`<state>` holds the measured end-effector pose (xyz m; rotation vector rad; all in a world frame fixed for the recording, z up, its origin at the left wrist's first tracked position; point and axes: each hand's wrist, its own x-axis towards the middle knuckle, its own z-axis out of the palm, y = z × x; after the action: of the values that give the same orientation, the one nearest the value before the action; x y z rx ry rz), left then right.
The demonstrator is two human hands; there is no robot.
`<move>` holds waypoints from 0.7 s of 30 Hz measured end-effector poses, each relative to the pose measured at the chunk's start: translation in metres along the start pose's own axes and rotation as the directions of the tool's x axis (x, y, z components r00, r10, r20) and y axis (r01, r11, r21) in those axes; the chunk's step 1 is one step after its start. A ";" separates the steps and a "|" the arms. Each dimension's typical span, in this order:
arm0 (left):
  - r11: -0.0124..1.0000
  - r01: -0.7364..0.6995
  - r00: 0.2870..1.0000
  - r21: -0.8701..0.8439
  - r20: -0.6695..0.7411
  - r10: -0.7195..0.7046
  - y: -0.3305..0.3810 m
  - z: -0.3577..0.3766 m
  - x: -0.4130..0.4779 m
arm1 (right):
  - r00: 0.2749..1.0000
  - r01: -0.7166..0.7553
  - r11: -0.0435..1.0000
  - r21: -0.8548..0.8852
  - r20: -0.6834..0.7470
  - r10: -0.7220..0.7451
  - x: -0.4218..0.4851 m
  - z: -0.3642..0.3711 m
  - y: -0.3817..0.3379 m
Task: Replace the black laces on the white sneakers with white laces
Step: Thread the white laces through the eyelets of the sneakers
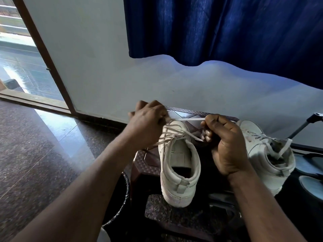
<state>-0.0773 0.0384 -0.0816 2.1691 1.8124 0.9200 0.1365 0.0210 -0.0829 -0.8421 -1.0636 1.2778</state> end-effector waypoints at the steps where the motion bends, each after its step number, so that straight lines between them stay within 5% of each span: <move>1: 0.992 0.055 0.998 0.110 0.014 -0.057 -0.008 -0.006 -0.001 | 1.000 0.002 0.999 0.052 -0.017 -0.001 0.001 -0.002 -0.002; 5: 0.922 0.178 0.956 0.344 0.162 -0.245 -0.033 -0.014 -0.006 | 0.998 0.011 0.993 0.122 -0.056 -0.004 0.004 -0.010 -0.005; 9: 0.998 0.064 0.993 -0.027 0.104 -0.061 -0.019 -0.007 -0.006 | 0.999 0.014 1.000 -0.016 -0.047 -0.015 0.002 -0.006 0.000; 12: 0.941 -0.016 0.995 -0.338 0.092 0.050 0.008 0.000 -0.004 | 1.000 -0.004 0.992 -0.125 0.028 0.007 -0.002 0.001 0.006; 21: 0.896 -0.145 0.980 -0.421 0.063 0.188 0.021 0.021 0.000 | 0.997 0.039 0.974 -0.223 0.078 -0.022 -0.006 0.005 0.006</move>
<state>-0.0487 0.0386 -0.0876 2.0702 1.2554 1.0910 0.1302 0.0150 -0.0880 -0.9493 -1.2941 1.1857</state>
